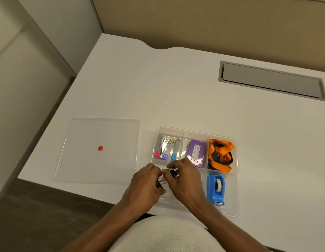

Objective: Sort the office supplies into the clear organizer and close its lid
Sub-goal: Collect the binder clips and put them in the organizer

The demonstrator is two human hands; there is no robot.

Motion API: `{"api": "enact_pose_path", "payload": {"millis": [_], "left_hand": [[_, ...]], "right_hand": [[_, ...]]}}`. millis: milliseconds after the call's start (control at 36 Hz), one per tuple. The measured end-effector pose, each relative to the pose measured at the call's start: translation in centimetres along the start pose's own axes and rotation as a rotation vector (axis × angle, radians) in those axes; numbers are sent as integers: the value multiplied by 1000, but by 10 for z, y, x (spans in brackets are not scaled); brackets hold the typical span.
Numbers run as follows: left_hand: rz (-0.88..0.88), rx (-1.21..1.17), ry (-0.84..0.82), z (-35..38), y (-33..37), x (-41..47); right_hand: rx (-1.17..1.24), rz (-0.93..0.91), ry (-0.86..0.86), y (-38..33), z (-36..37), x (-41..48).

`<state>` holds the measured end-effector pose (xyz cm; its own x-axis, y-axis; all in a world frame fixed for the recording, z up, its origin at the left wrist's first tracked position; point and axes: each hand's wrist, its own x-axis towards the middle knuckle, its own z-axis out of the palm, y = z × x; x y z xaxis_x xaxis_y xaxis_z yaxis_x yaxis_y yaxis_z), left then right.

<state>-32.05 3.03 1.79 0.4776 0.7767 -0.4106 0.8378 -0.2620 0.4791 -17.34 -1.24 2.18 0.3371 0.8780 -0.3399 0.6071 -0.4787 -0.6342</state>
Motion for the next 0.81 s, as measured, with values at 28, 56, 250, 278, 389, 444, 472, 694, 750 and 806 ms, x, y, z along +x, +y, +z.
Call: {"api": "enact_pose_path", "payload": {"millis": [28,56,250,278,389,444,472,694,750,806], "left_hand": [[4,-11,3,-1,-1,0],[9,-19,5,-2,-2,0],[7,66,132,-21,-10,-6],[-2,86,161,-23,-13,-5],[-89,64,198,-23,-26,0],[-167,-16,157,-21,-32,5],[-199,-58,135,-19,-35,7],[-276,-208,147,-2,-45,14],[-282,-192,161,-2,-44,13],[-285,-180,171,-2,-42,12]], "right_hand": [[-13,2,-2,-1,0,0],[-24,-2,1,-2,0,0],[-141,-111,-46,-5,-7,-6],[-168,-123,-42,-4,-8,-8],[-276,-218,-54,0,-5,-14],[-345,-294,-70,2,-2,-15],[-376,-341,-72,4,1,-14],[-613,-534,-197,11,24,-3],[-637,-545,-196,10,26,-2],[-647,-568,-198,7,27,-2]]}}
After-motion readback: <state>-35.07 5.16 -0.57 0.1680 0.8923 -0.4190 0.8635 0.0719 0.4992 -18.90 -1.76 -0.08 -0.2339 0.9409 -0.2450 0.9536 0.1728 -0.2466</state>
